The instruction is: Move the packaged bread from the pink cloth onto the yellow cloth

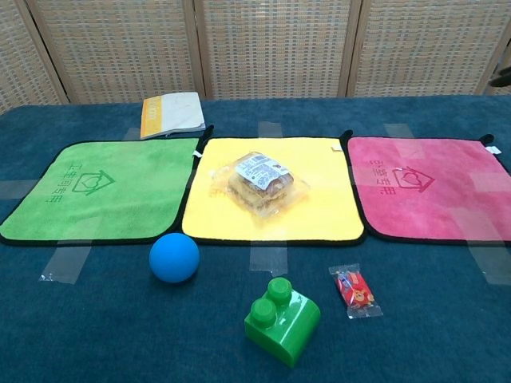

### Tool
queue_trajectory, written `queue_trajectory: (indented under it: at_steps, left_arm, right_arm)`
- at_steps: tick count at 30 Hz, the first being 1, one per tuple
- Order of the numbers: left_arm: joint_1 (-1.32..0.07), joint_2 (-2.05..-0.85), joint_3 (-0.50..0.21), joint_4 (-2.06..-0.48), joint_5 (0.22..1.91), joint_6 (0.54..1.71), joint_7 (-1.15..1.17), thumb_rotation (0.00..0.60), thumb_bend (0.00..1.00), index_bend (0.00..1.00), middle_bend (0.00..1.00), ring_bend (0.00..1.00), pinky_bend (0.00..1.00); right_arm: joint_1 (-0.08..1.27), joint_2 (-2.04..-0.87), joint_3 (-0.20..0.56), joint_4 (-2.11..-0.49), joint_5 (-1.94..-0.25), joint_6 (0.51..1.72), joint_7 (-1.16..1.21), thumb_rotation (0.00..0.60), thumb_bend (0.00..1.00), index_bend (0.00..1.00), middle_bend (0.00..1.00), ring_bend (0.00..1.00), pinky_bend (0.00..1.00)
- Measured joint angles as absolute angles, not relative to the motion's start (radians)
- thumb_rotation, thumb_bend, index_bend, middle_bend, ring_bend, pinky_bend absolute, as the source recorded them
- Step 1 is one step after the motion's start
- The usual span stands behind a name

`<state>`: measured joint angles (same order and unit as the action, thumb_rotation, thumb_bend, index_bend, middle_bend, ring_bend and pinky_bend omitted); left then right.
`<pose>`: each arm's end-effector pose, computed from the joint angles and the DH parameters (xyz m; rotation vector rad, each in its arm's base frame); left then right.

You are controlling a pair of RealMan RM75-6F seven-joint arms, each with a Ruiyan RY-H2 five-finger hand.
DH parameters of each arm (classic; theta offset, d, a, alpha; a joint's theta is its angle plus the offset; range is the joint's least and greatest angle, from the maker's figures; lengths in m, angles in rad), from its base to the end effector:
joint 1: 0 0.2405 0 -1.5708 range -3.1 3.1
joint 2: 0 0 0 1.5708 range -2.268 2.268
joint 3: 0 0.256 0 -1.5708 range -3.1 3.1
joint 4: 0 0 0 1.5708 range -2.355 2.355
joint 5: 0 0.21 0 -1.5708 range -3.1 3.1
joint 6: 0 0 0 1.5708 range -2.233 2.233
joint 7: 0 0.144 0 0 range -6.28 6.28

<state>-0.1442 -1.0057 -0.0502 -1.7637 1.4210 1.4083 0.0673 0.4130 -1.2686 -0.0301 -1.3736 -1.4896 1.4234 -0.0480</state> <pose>-0.2917 0.1960 0.1742 -1.4148 -0.9353 -0.8488 -0.2814 -0.2709 0.1153 1.6575 -0.6591 0.9457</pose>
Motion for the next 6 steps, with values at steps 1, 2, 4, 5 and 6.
queue_trajectory:
  at_steps: [1,2,4,5,6]
  left_arm:
    - [-0.142,-1.009,-0.049,-1.758,1.424,1.412,0.064,0.6,0.0,0.0,0.0,0.0,0.0]
    - [-0.14,-1.01,-0.048,-1.755,1.426,1.414,0.062,0.6,0.0,0.0,0.0,0.0,0.0]
    - [-0.138,-1.013,-0.048,-1.75,1.428,1.417,0.059,0.6,0.0,0.0,0.0,0.0,0.0]
    - [-0.137,-1.014,-0.047,-1.749,1.429,1.419,0.057,0.6,0.0,0.0,0.0,0.0,0.0]
    - [-0.135,-1.014,-0.047,-1.748,1.43,1.421,0.053,0.6,0.0,0.0,0.0,0.0,0.0]
  right_arm:
    - [0.392,-1.266,-0.036,-1.377,-1.495,1.449,-0.056,0.6,0.0,0.0,0.0,0.0,0.0]
    - [0.366,-1.266,-0.041,-1.377,-1.502,1.48,-0.067,0.6,0.0,0.0,0.0,0.0,0.0]
    - [0.334,-1.269,-0.044,-1.37,-1.509,1.517,-0.082,0.6,0.0,0.0,0.0,0.0,0.0]
    - [0.316,-1.273,-0.043,-1.363,-1.511,1.534,-0.086,0.6,0.0,0.0,0.0,0.0,0.0]
    - [0.306,-1.275,-0.041,-1.358,-1.512,1.542,-0.085,0.6,0.0,0.0,0.0,0.0,0.0]
